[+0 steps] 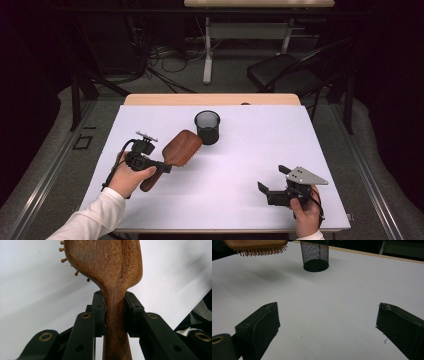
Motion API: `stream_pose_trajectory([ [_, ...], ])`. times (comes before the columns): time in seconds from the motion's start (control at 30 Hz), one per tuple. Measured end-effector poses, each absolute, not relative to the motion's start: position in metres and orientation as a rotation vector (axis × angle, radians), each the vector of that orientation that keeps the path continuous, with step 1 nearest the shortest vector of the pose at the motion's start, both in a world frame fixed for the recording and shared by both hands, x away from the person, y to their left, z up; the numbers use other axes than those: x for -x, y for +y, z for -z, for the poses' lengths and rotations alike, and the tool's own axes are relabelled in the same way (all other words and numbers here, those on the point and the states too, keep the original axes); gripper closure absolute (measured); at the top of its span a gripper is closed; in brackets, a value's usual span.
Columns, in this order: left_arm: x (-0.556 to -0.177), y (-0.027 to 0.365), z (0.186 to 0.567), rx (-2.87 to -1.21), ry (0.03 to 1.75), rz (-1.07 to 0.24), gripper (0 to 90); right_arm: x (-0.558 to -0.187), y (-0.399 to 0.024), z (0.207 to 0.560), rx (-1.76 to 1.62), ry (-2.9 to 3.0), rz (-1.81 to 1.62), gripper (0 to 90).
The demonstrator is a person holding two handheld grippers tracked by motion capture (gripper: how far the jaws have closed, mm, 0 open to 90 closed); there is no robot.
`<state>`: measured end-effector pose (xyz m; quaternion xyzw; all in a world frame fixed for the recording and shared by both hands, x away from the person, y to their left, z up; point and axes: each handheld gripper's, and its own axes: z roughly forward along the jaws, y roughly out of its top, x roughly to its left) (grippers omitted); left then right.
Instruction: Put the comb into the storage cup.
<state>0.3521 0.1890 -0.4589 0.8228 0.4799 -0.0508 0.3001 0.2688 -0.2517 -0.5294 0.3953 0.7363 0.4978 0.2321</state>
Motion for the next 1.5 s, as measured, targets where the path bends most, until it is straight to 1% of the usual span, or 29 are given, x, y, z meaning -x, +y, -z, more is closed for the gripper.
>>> stream_pose_trajectory([
  [0.63, -0.355, 0.192, 0.441, -2.095, 1.240, 0.110, 74.1, -0.269, -0.251, 0.530, -1.089, 2.025, -1.367, 4.5],
  [0.97, -0.359, 0.189, 0.428, -2.032, 1.178, 0.084, 74.0, -0.270, -0.251, 0.531, -1.095, 2.034, -1.359, 4.5],
  [1.5, -0.365, 0.177, 0.426, -1.964, 1.112, 0.083, 74.2, -0.273, -0.250, 0.533, -1.119, 2.048, -1.347, 4.5],
])
